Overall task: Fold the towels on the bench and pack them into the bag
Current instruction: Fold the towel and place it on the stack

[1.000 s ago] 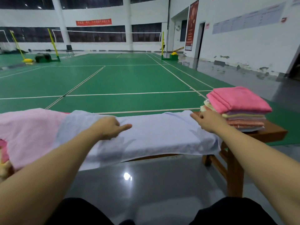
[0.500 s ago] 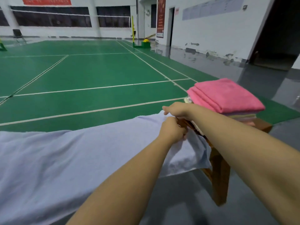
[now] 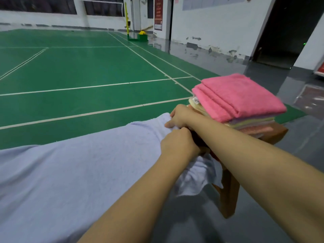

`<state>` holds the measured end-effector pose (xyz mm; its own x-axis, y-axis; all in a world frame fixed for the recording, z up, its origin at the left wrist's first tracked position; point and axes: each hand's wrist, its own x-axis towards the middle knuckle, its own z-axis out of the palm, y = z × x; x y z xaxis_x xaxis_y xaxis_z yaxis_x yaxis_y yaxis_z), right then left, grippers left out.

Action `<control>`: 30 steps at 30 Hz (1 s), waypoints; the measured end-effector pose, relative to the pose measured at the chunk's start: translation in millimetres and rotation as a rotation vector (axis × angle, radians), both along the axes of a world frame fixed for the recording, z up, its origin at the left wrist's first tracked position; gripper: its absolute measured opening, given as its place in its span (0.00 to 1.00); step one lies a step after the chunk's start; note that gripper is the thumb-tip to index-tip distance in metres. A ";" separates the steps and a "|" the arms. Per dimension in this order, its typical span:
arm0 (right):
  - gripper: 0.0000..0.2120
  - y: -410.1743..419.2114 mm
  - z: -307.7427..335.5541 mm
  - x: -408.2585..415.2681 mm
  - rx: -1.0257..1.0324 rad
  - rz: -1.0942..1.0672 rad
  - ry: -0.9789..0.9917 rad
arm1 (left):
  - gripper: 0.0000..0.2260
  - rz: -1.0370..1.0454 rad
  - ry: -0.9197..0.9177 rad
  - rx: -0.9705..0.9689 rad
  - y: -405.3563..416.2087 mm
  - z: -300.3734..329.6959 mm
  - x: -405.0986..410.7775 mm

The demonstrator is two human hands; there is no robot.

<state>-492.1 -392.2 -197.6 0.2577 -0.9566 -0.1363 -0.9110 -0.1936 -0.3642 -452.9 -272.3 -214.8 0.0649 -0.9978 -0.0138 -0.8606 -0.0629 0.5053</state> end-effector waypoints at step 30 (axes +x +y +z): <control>0.08 11.7 44.9 27.9 0.335 -0.240 -1.339 | 0.24 0.060 1.440 0.187 54.4 29.7 101.5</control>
